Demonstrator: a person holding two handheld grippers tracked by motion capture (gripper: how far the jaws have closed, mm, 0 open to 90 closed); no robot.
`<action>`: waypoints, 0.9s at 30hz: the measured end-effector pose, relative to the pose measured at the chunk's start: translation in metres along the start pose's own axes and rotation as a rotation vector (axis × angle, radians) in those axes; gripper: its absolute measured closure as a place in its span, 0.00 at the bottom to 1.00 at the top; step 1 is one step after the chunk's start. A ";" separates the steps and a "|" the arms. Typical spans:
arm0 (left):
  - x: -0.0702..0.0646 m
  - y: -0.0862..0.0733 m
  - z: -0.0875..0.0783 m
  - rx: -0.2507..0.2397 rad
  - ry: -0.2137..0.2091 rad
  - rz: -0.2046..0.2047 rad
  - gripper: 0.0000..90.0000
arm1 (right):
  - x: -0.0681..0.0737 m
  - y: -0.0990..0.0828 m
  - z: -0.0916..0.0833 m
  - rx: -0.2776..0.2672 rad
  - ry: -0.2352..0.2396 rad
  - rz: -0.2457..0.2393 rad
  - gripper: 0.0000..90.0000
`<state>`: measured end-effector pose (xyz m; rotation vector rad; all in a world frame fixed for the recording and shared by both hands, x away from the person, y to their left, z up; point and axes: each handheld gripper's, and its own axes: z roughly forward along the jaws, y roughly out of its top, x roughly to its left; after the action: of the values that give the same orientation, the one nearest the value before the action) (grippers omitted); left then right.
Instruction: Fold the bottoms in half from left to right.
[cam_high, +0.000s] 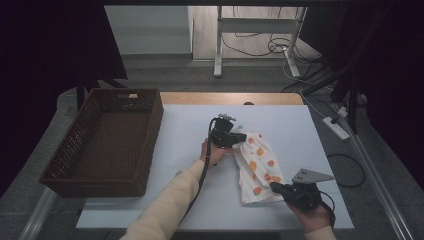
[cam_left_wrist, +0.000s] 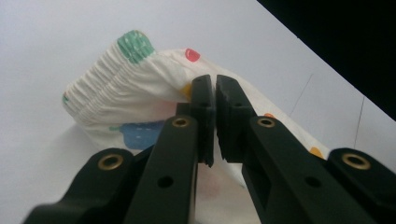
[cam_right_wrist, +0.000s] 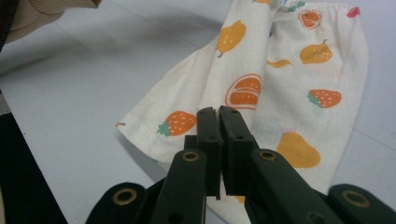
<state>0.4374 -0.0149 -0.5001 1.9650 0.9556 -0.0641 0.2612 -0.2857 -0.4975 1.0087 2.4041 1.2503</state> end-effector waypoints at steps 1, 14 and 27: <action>0.000 0.000 0.000 0.002 0.000 0.001 0.95 | -0.001 0.000 0.000 0.001 0.001 0.002 0.97; -0.001 0.005 0.006 0.006 -0.004 0.005 0.95 | -0.002 0.000 -0.003 0.002 -0.020 0.011 0.97; -0.013 0.015 0.016 0.006 -0.033 0.057 0.64 | -0.009 -0.005 -0.013 0.004 -0.084 0.037 0.90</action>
<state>0.4429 -0.0393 -0.4933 1.9896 0.8788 -0.0673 0.2592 -0.3017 -0.4947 1.0897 2.3358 1.1908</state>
